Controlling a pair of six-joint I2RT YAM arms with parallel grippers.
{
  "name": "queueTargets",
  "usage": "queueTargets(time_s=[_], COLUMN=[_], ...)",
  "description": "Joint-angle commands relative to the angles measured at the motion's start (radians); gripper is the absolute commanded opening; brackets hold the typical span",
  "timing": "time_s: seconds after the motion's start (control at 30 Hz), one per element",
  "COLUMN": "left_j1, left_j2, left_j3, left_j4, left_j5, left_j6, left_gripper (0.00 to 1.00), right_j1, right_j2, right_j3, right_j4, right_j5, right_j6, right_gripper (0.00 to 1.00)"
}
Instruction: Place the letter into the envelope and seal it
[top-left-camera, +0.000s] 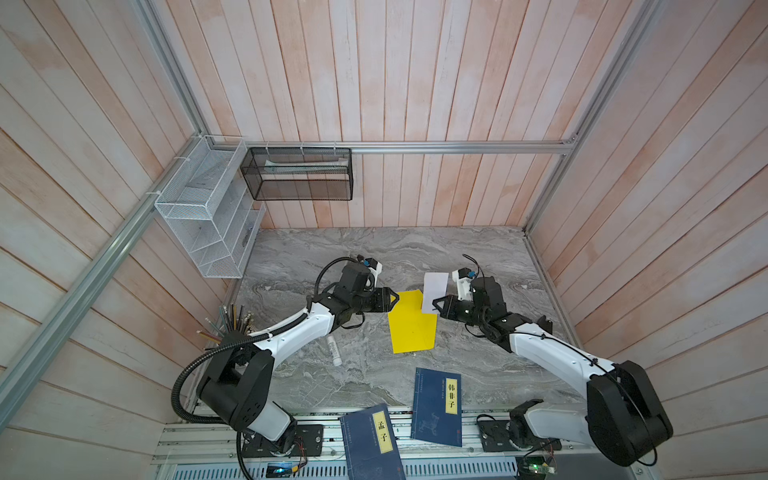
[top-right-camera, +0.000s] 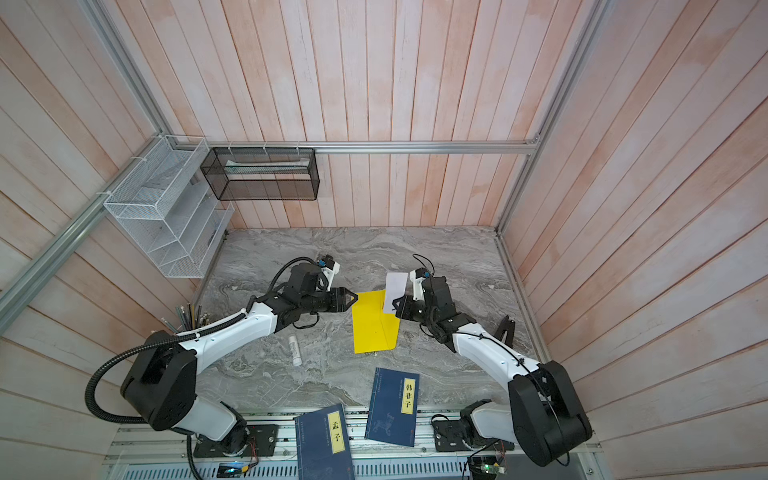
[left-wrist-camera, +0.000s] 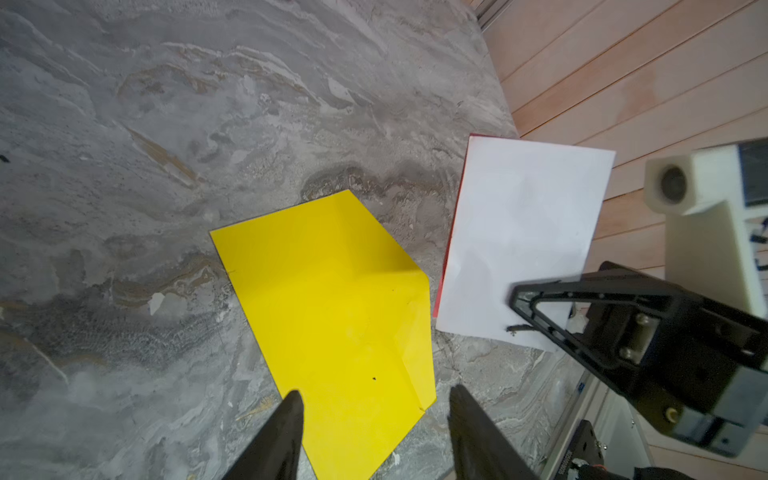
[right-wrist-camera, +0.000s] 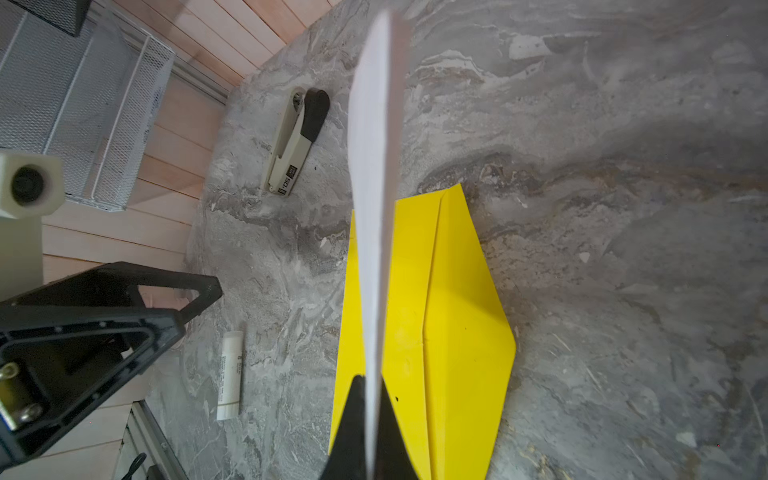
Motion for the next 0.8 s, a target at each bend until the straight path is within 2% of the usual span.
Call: queueTargets(time_s=[0.0, 0.2, 0.33, 0.53, 0.6, 0.77], left_j1=[-0.026, -0.087, -0.121, -0.138, -0.138, -0.136], left_j2=[0.031, 0.107, 0.166, 0.250, 0.276, 0.336], left_j3=[0.015, 0.045, 0.082, 0.160, 0.183, 0.242], left_j4=[-0.012, -0.042, -0.058, -0.116, -0.148, -0.229], left_j5=[-0.056, -0.129, -0.162, -0.189, -0.201, -0.227], left_j6=[-0.011, -0.011, -0.003, 0.012, 0.021, 0.044], left_gripper=[0.58, 0.47, 0.26, 0.04, 0.00, 0.00], right_j1=[0.002, 0.012, 0.016, 0.016, 0.016, 0.016], right_j2=[0.004, 0.017, 0.029, 0.043, 0.047, 0.059], right_j3=[-0.030, -0.065, -0.081, -0.103, -0.106, -0.116], right_j4=[-0.026, -0.024, -0.028, -0.020, -0.017, -0.004], right_j5=[0.023, 0.030, 0.042, 0.048, 0.052, 0.047], right_j6=[-0.003, -0.016, -0.029, -0.041, -0.048, -0.063], right_gripper=[0.00, 0.00, 0.00, 0.00, 0.00, 0.00])
